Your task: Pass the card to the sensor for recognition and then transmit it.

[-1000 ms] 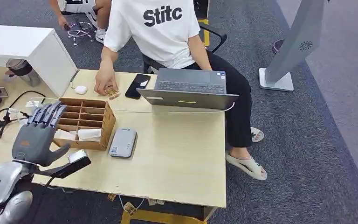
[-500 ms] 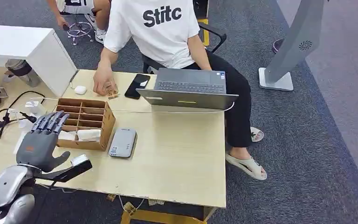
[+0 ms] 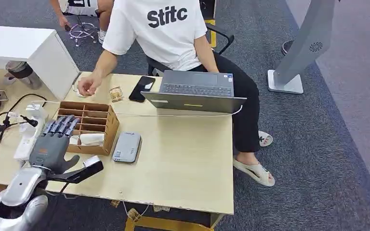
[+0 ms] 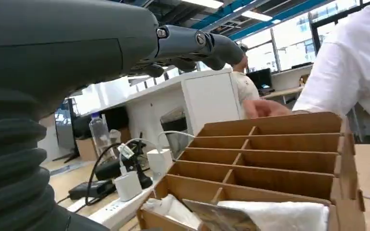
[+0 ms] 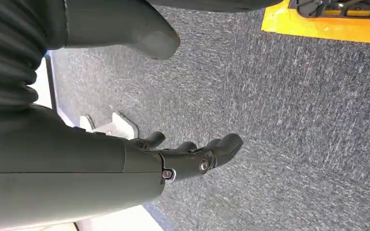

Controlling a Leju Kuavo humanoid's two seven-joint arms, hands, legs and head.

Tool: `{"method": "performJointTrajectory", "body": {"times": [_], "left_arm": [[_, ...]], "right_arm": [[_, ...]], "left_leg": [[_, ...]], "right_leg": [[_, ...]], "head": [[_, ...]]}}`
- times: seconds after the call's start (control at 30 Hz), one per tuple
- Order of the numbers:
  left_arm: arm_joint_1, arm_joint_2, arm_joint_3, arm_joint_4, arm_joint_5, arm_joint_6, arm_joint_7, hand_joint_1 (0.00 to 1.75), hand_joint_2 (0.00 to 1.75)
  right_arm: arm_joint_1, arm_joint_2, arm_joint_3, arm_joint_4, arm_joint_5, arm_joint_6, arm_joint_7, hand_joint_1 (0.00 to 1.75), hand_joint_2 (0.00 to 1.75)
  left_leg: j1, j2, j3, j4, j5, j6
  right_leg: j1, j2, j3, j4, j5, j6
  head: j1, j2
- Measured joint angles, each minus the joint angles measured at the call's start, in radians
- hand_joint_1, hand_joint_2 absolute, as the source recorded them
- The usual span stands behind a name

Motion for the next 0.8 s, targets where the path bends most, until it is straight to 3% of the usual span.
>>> {"method": "performJointTrajectory", "body": {"times": [0.33,0.53,0.77,0.8], "left_arm": [[-0.040,-0.031,-0.035,0.074,-0.018,0.002,0.007,0.00,1.75],[-0.051,-0.042,-0.048,0.098,-0.026,0.004,0.009,0.09,1.75],[-0.057,-0.052,-0.052,0.119,-0.029,0.004,0.010,0.40,1.75],[-0.058,-0.052,-0.052,0.122,-0.030,0.005,0.011,0.63,1.75]], "right_arm": [[0.000,0.000,0.000,0.000,0.005,0.001,0.000,0.00,1.75],[-0.001,0.000,0.000,0.000,0.005,0.002,0.000,0.00,1.75],[-0.001,0.000,0.000,0.000,0.005,0.002,0.000,0.00,1.75],[-0.001,0.000,0.000,0.000,0.005,0.002,0.000,0.00,1.75]], "left_leg": [[0.000,0.000,0.000,0.000,0.000,0.000],[0.000,0.000,0.000,0.000,0.000,0.000],[0.000,0.000,0.000,0.000,0.000,0.000],[0.000,0.000,0.000,0.000,0.000,0.000]], "right_leg": [[0.000,0.000,0.000,0.000,0.000,0.000],[0.000,0.000,0.000,0.000,0.000,0.000],[0.000,0.000,0.000,0.000,0.000,0.000],[0.000,0.000,0.000,0.000,0.000,0.000]], "head": [[0.000,0.000],[0.000,0.000],[0.000,0.000],[0.000,0.000]]}}
